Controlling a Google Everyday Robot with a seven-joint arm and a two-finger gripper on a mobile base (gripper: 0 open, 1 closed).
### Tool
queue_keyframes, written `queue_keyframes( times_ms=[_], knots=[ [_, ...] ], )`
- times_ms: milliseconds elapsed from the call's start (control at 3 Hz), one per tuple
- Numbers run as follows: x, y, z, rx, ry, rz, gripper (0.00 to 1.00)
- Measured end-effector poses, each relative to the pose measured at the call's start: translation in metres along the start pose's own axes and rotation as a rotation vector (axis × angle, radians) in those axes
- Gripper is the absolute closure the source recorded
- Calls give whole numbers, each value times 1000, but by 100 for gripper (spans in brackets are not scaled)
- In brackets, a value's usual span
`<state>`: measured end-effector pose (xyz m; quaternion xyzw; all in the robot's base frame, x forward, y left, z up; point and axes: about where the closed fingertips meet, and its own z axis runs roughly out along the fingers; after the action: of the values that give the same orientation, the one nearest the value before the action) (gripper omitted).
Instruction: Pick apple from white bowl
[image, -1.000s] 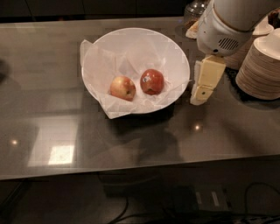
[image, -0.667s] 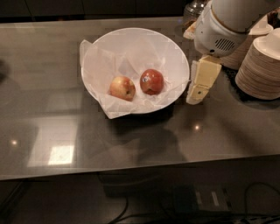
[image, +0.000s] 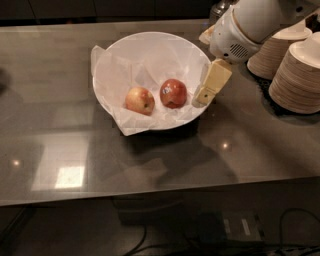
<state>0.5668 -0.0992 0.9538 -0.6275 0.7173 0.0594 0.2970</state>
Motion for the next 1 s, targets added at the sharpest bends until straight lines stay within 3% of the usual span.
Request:
queue_keyframes(
  times_ms=[333, 667, 1000],
  knots=[
    [-7, -9, 12, -8, -65, 37, 1],
    [-14, -14, 22, -26, -100, 51, 16],
    [-19, -16, 32, -51, -119, 46, 24]
  ],
)
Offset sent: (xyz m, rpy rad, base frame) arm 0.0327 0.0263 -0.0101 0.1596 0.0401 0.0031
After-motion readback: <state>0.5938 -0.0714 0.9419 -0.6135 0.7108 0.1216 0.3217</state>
